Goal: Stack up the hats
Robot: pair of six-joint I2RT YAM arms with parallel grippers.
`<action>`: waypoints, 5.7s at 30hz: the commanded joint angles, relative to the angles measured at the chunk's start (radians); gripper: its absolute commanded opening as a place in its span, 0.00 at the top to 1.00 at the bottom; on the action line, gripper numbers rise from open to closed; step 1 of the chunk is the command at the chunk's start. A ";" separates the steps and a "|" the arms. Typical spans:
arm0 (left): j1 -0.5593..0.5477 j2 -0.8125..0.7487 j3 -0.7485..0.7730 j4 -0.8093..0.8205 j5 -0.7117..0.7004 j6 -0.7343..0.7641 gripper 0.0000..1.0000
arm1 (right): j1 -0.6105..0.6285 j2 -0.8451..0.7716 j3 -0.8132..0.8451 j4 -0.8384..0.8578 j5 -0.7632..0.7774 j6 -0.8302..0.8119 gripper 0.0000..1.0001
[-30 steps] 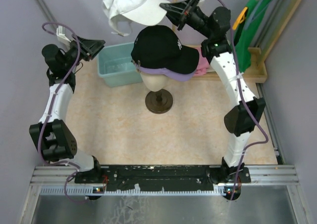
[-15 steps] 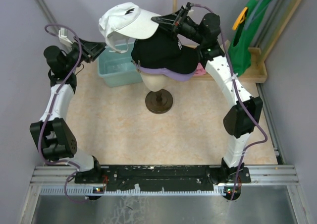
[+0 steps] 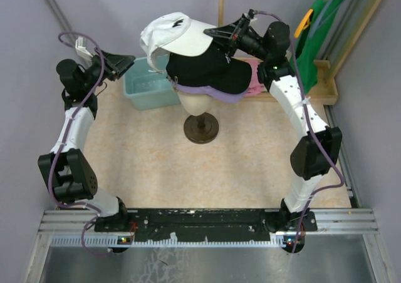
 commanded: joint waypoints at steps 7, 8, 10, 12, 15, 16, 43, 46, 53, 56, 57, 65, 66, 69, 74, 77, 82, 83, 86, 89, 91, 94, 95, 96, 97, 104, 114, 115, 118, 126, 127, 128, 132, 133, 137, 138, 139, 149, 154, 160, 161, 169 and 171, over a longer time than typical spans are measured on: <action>-0.007 -0.006 -0.008 0.046 0.027 0.010 0.46 | -0.094 -0.214 -0.179 0.130 -0.041 0.012 1.00; -0.012 -0.002 0.000 0.032 0.034 0.015 0.46 | -0.101 -0.224 -0.192 0.137 -0.044 0.016 1.00; -0.028 0.009 0.027 0.006 0.062 0.027 0.46 | -0.115 -0.244 -0.222 0.152 -0.047 0.025 1.00; -0.061 0.018 0.052 -0.020 0.077 0.040 0.45 | -0.126 -0.264 -0.255 0.177 -0.050 0.039 1.00; -0.116 0.031 0.067 -0.006 0.092 0.017 0.42 | -0.139 -0.291 -0.304 0.205 -0.050 0.053 1.00; -0.134 0.039 0.070 0.008 0.101 -0.001 0.41 | -0.143 -0.300 -0.321 0.214 -0.051 0.056 1.00; -0.250 0.200 0.198 0.236 0.196 -0.261 0.37 | -0.199 -0.381 -0.477 0.317 -0.062 0.095 1.00; -0.254 0.202 0.208 0.232 0.224 -0.264 0.39 | -0.203 -0.386 -0.489 0.321 -0.065 0.095 1.00; -0.264 0.153 0.150 0.149 0.276 -0.196 0.43 | -0.237 -0.418 -0.568 0.373 -0.071 0.117 1.00; -0.265 0.136 0.132 0.120 0.279 -0.171 0.44 | -0.254 -0.439 -0.617 0.394 -0.075 0.124 1.00; -0.264 0.134 0.132 0.117 0.280 -0.170 0.44 | -0.260 -0.444 -0.632 0.398 -0.078 0.125 1.00; -0.263 0.143 0.192 0.068 0.279 -0.153 0.52 | -0.295 -0.448 -0.745 0.494 -0.096 0.168 1.00; -0.261 0.145 0.201 0.065 0.277 -0.153 0.53 | -0.296 -0.443 -0.752 0.503 -0.096 0.171 1.00; -0.251 0.143 0.228 0.050 0.265 -0.150 0.56 | -0.296 -0.409 -0.750 0.561 -0.103 0.201 1.00; -0.222 0.148 0.291 0.047 0.238 -0.166 0.61 | -0.295 -0.337 -0.663 0.578 -0.112 0.218 1.00; -0.206 0.162 0.371 0.045 0.235 -0.185 0.67 | -0.291 -0.292 -0.594 0.594 -0.114 0.235 1.00; -0.181 0.164 0.459 0.010 0.233 -0.188 0.75 | -0.282 -0.241 -0.511 0.598 -0.111 0.253 1.00; -0.179 0.161 0.463 0.007 0.235 -0.188 0.76 | -0.283 -0.234 -0.503 0.600 -0.110 0.256 1.00; -0.179 0.147 0.450 -0.019 0.254 -0.169 0.74 | -0.283 -0.221 -0.489 0.607 -0.111 0.261 1.00; -0.179 0.114 0.394 -0.081 0.270 -0.116 0.65 | -0.283 -0.219 -0.494 0.611 -0.117 0.261 1.00; -0.179 0.086 0.333 -0.103 0.262 -0.087 0.60 | -0.282 -0.219 -0.510 0.622 -0.122 0.263 1.00; -0.180 0.066 0.257 -0.100 0.268 -0.078 0.58 | -0.283 -0.224 -0.565 0.637 -0.121 0.262 1.00; -0.181 0.065 0.243 -0.099 0.271 -0.076 0.57 | -0.282 -0.227 -0.586 0.645 -0.121 0.260 1.00; -0.181 0.066 0.237 -0.098 0.274 -0.072 0.57 | -0.282 -0.228 -0.605 0.652 -0.124 0.260 1.00; -0.184 0.068 0.236 -0.106 0.278 -0.064 0.57 | -0.282 -0.228 -0.625 0.661 -0.125 0.260 1.00; -0.197 0.107 0.256 -0.130 0.274 -0.037 0.55 | -0.282 -0.265 -0.698 0.638 -0.161 0.235 1.00; -0.243 0.169 0.318 -0.114 0.272 -0.049 0.54 | -0.284 -0.364 -0.776 0.418 -0.212 0.049 1.00; -0.245 0.173 0.320 -0.111 0.272 -0.049 0.53 | -0.284 -0.368 -0.772 0.364 -0.212 0.010 1.00; -0.252 0.178 0.321 -0.102 0.275 -0.056 0.53 | -0.284 -0.362 -0.748 0.216 -0.214 -0.091 1.00; -0.260 0.191 0.332 -0.086 0.275 -0.073 0.52 | -0.284 -0.330 -0.746 0.220 -0.229 -0.105 1.00; -0.261 0.192 0.332 -0.082 0.273 -0.078 0.52 | -0.284 -0.331 -0.742 0.221 -0.231 -0.105 1.00; -0.262 0.193 0.332 -0.075 0.270 -0.085 0.52 | -0.285 -0.331 -0.736 0.220 -0.233 -0.107 1.00; -0.277 0.211 0.350 -0.020 0.273 -0.135 0.50 | -0.284 -0.333 -0.703 0.182 -0.240 -0.133 1.00; -0.281 0.216 0.357 -0.020 0.276 -0.139 0.50 | -0.284 -0.334 -0.695 0.161 -0.241 -0.151 1.00; -0.296 0.216 0.368 -0.019 0.284 -0.154 0.51 | -0.284 -0.334 -0.683 0.116 -0.240 -0.188 1.00; -0.299 0.214 0.365 -0.019 0.286 -0.156 0.52 | -0.284 -0.333 -0.685 0.115 -0.238 -0.189 1.00; -0.302 0.211 0.363 -0.019 0.288 -0.156 0.56 | -0.284 -0.332 -0.684 0.114 -0.238 -0.190 1.00; -0.279 0.174 0.363 -0.001 0.250 -0.156 1.00 | -0.284 -0.305 -0.620 0.111 -0.243 -0.192 1.00; -0.227 0.178 0.489 -0.073 0.253 -0.131 1.00 | -0.291 -0.291 -0.571 0.107 -0.250 -0.186 1.00; -0.212 0.159 0.520 -0.066 0.261 -0.149 1.00 | -0.305 -0.281 -0.530 0.190 -0.257 -0.102 1.00; -0.213 0.154 0.516 -0.066 0.264 -0.151 1.00 | -0.305 -0.280 -0.521 0.198 -0.259 -0.089 1.00; -0.215 0.071 0.402 -0.067 0.276 -0.140 1.00 | -0.353 -0.286 -0.541 0.296 -0.247 0.036 1.00; -0.214 0.049 0.368 -0.067 0.276 -0.137 1.00 | -0.364 -0.276 -0.559 0.387 -0.225 0.119 1.00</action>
